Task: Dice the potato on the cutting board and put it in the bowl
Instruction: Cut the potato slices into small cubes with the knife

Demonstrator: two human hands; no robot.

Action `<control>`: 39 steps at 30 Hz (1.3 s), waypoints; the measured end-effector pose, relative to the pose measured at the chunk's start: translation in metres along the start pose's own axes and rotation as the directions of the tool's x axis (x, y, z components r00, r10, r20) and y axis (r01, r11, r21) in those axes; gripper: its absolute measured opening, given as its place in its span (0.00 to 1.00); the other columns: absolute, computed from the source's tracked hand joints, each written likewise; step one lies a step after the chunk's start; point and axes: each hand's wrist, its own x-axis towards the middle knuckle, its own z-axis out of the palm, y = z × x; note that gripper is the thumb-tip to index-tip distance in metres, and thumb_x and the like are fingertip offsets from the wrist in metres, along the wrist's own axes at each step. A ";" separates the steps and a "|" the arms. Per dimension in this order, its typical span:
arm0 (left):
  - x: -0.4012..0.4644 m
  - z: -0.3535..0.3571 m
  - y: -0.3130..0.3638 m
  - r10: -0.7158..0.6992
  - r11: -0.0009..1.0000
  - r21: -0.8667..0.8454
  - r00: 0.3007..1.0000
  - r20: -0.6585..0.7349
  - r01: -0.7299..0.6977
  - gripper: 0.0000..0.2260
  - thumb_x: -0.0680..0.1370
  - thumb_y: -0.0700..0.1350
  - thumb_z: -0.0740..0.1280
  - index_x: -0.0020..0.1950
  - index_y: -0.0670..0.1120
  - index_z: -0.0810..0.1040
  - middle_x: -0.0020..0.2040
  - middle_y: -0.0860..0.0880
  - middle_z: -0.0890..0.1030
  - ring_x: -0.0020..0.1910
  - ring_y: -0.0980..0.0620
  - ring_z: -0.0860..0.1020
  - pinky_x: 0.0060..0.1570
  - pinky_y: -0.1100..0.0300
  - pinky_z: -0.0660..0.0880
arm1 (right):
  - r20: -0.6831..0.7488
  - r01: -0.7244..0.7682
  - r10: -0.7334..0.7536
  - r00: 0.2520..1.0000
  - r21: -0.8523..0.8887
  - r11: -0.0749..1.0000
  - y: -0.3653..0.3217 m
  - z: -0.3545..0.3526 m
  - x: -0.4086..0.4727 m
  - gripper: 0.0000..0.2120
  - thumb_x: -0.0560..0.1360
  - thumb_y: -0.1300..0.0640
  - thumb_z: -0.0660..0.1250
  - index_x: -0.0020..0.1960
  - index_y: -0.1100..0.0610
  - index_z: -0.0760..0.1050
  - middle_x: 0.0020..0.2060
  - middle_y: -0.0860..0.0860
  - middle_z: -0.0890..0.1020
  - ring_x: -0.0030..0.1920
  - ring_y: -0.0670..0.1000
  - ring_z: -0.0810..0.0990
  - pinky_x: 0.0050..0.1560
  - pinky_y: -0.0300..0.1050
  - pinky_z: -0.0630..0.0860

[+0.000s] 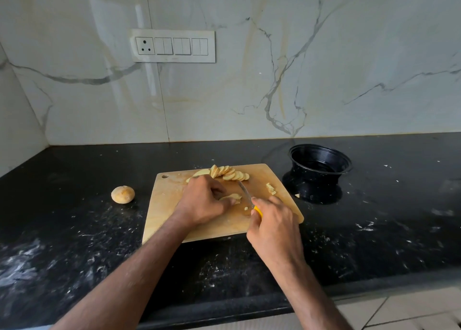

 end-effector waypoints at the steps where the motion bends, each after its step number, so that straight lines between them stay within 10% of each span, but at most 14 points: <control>1: 0.000 -0.001 0.000 -0.001 1.000 0.011 1.000 0.011 0.001 0.12 0.68 0.55 0.78 0.44 0.49 0.87 0.39 0.56 0.83 0.38 0.58 0.79 0.39 0.61 0.77 | 0.002 -0.015 0.015 1.000 0.003 1.000 0.002 0.000 0.000 0.13 0.77 0.58 0.68 0.61 0.55 0.82 0.49 0.49 0.82 0.45 0.50 0.83 0.49 0.47 0.81; 9: 0.001 0.003 0.003 -0.014 1.000 0.022 0.999 0.034 0.013 0.14 0.69 0.52 0.80 0.52 0.49 0.88 0.47 0.54 0.86 0.40 0.62 0.77 0.41 0.71 0.72 | 0.047 0.017 -0.016 0.999 -0.036 0.999 0.000 0.002 -0.001 0.13 0.78 0.57 0.68 0.62 0.51 0.82 0.47 0.45 0.79 0.44 0.47 0.81 0.49 0.42 0.77; 21: 0.000 0.004 0.004 -0.029 0.999 -0.011 0.999 0.020 0.030 0.14 0.68 0.49 0.81 0.50 0.47 0.88 0.42 0.54 0.85 0.44 0.57 0.81 0.47 0.57 0.81 | 0.082 0.061 -0.059 0.995 -0.024 0.998 0.001 0.004 -0.002 0.13 0.79 0.57 0.67 0.62 0.52 0.81 0.48 0.44 0.78 0.43 0.46 0.81 0.49 0.40 0.78; 39: 0.004 0.005 0.004 -0.092 0.988 -0.121 0.994 0.055 0.098 0.12 0.69 0.45 0.81 0.50 0.47 0.88 0.40 0.59 0.83 0.39 0.65 0.77 0.36 0.79 0.70 | 0.078 0.085 -0.083 0.993 -0.020 0.996 -0.005 0.006 0.001 0.12 0.79 0.57 0.67 0.62 0.53 0.81 0.46 0.45 0.77 0.40 0.47 0.80 0.45 0.40 0.77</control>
